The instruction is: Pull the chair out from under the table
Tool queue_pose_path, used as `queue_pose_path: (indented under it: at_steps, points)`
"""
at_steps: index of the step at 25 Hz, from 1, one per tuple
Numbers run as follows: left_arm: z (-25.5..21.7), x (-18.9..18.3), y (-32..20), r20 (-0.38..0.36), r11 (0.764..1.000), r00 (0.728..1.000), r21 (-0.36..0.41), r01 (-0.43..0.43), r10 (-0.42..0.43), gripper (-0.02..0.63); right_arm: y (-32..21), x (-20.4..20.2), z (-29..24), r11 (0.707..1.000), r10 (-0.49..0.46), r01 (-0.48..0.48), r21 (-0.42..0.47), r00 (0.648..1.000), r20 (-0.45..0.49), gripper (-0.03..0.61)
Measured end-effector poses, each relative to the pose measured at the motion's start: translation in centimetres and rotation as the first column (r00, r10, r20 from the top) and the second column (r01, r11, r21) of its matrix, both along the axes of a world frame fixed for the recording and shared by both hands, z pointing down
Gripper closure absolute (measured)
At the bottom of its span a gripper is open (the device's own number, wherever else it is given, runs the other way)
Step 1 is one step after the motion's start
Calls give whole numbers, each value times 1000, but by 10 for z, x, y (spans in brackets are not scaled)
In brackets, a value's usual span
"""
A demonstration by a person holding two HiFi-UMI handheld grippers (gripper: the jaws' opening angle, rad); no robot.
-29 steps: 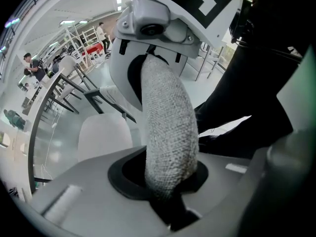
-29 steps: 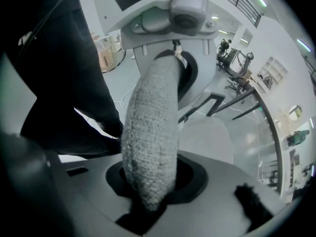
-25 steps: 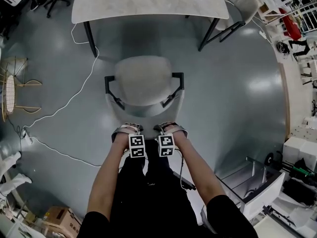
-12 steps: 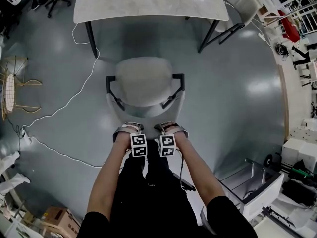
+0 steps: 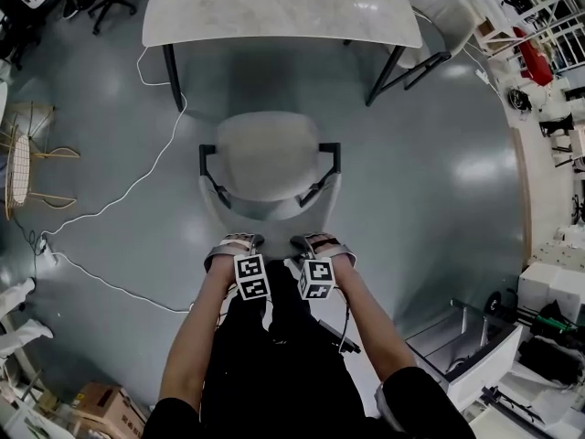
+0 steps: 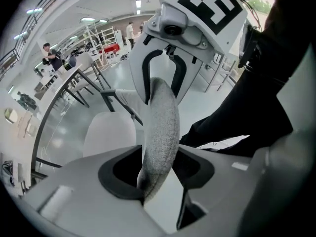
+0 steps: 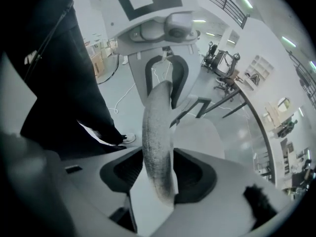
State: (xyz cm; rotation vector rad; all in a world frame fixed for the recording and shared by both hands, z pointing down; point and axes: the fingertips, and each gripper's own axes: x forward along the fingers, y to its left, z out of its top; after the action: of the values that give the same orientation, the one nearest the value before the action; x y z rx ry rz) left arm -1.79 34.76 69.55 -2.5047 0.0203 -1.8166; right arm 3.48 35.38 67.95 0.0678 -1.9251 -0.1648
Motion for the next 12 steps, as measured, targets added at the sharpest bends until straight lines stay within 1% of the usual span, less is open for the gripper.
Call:
queue_pose_path:
  at_steps: [2, 4, 6, 8, 10, 12]
  points:
    - [-11, -4, 1, -14, 1000, 1000, 12, 19, -19, 425, 1, 1, -15, 999, 34, -34, 0, 999, 27, 385]
    - [-23, -8, 0, -32, 999, 999, 29, 39, -39, 425, -1, 1, -34, 995, 102, -101, -15, 992, 75, 385]
    - [-37, -12, -2, -58, 997, 996, 45, 69, -66, 423, -5, -1, -54, 984, 178, -176, -25, 975, 135, 385]
    - [-53, -15, -6, -100, 992, 989, 51, 118, -113, 419, -12, -4, -73, 970, 241, -242, -20, 952, 191, 385]
    - [-73, -17, -12, -148, 982, 973, 45, 184, -175, 420, -19, -5, -95, 952, 302, -306, -21, 921, 245, 385]
    - [-93, -18, -19, -189, 971, 957, 50, 232, -219, 420, -29, -6, -120, 922, 379, -386, -43, 871, 314, 387]
